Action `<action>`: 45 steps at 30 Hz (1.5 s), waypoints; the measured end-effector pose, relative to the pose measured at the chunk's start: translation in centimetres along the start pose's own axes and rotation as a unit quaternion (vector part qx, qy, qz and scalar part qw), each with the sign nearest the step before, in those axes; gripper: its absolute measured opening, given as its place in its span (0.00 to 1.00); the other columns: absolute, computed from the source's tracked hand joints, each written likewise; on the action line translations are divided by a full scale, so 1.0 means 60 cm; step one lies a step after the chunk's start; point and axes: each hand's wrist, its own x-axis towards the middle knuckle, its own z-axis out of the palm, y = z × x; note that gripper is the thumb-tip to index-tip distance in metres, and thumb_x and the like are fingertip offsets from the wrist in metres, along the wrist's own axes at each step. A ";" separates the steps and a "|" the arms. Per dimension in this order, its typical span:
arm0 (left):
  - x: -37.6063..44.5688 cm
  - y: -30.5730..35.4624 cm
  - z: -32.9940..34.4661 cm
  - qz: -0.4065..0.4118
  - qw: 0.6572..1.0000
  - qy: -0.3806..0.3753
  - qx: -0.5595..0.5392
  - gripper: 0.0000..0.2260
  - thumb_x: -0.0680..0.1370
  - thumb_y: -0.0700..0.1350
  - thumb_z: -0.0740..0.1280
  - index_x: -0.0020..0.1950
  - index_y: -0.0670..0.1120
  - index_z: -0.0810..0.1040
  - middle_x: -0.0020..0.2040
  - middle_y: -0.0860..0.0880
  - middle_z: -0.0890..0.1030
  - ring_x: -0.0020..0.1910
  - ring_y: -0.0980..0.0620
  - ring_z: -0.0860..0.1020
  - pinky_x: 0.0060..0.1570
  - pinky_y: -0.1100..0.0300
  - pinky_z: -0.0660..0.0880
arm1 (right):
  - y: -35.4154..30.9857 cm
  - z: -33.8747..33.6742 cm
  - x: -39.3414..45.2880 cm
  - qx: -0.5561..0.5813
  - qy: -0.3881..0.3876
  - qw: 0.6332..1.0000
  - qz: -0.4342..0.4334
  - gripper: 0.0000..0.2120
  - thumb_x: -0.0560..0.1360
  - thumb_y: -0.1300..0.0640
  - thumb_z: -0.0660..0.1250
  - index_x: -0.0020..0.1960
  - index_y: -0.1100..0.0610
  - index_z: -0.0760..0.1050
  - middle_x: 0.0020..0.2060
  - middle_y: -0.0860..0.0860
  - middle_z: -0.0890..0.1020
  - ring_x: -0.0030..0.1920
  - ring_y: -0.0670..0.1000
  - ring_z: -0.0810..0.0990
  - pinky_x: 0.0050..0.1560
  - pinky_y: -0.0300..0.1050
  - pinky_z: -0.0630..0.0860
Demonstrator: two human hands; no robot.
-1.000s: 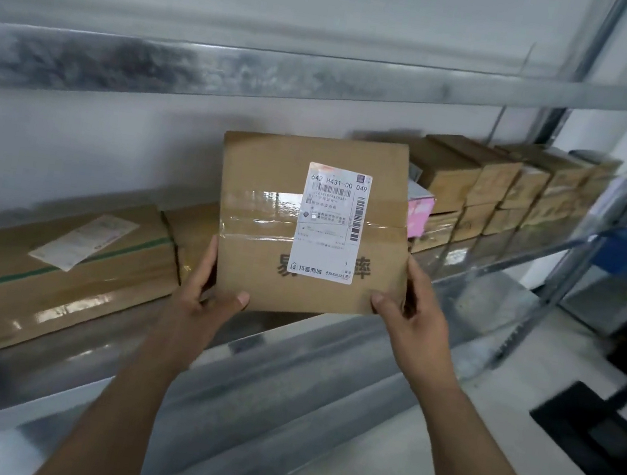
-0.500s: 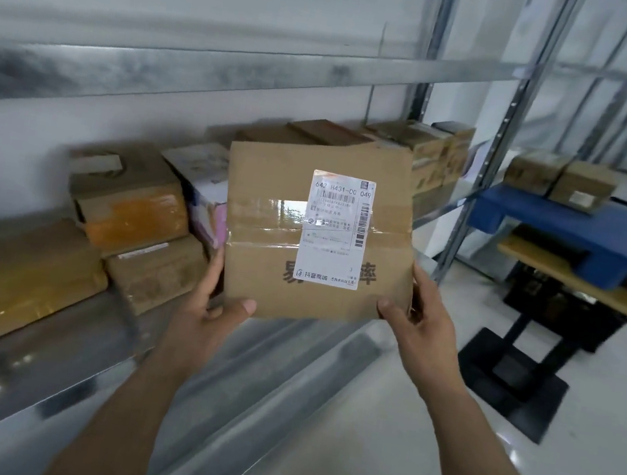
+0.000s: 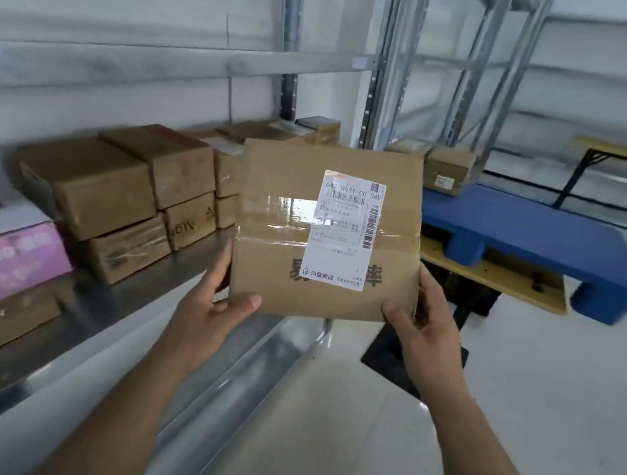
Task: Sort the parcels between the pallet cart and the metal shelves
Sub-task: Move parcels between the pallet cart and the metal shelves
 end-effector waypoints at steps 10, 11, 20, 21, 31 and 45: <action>0.149 0.024 0.169 0.042 0.996 -0.083 -0.001 0.34 0.75 0.50 0.68 0.74 0.65 0.53 0.64 0.61 0.73 0.55 0.74 0.71 0.42 0.81 0.68 | 0.080 -0.127 0.096 -0.038 0.095 0.995 0.023 0.29 0.75 0.53 0.68 0.73 0.41 0.60 0.61 0.40 0.73 0.61 0.48 0.73 0.60 0.49 0.74; 0.166 0.025 0.184 0.045 0.995 -0.094 -0.002 0.34 0.73 0.53 0.68 0.73 0.66 0.53 0.64 0.63 0.72 0.56 0.73 0.71 0.43 0.79 0.69 | 0.089 -0.137 0.108 -0.041 0.100 0.994 0.025 0.29 0.76 0.53 0.67 0.73 0.41 0.60 0.61 0.39 0.73 0.61 0.47 0.73 0.58 0.47 0.75; 0.387 0.011 0.339 0.072 0.986 -0.149 -0.002 0.32 0.77 0.48 0.67 0.75 0.61 0.53 0.66 0.58 0.71 0.53 0.74 0.72 0.43 0.79 0.69 | 0.165 -0.219 0.274 -0.068 0.158 0.984 0.051 0.28 0.76 0.52 0.67 0.64 0.26 0.58 0.50 0.21 0.72 0.52 0.31 0.75 0.38 0.23 0.72; 0.417 0.012 0.355 0.074 0.985 -0.158 -0.001 0.33 0.77 0.48 0.66 0.75 0.61 0.52 0.67 0.57 0.71 0.56 0.69 0.72 0.46 0.77 0.69 | 0.168 -0.227 0.301 -0.072 0.161 0.983 0.052 0.28 0.75 0.52 0.67 0.61 0.23 0.58 0.50 0.21 0.73 0.52 0.30 0.75 0.38 0.23 0.72; 0.700 0.029 0.501 0.093 0.967 -0.239 -0.002 0.34 0.76 0.54 0.65 0.74 0.66 0.47 0.66 0.60 0.66 0.61 0.59 0.68 0.51 0.66 0.67 | 0.231 -0.296 0.531 -0.091 0.231 0.966 0.070 0.26 0.76 0.53 0.67 0.70 0.39 0.62 0.57 0.40 0.77 0.56 0.44 0.78 0.45 0.32 0.75; 0.895 0.052 0.805 0.073 0.948 -0.309 0.005 0.34 0.77 0.53 0.65 0.76 0.61 0.49 0.64 0.62 0.64 0.62 0.62 0.64 0.59 0.63 0.64 | 0.367 -0.502 0.723 -0.169 0.271 0.937 0.137 0.25 0.77 0.53 0.66 0.71 0.45 0.63 0.56 0.44 0.79 0.54 0.47 0.78 0.48 0.36 0.74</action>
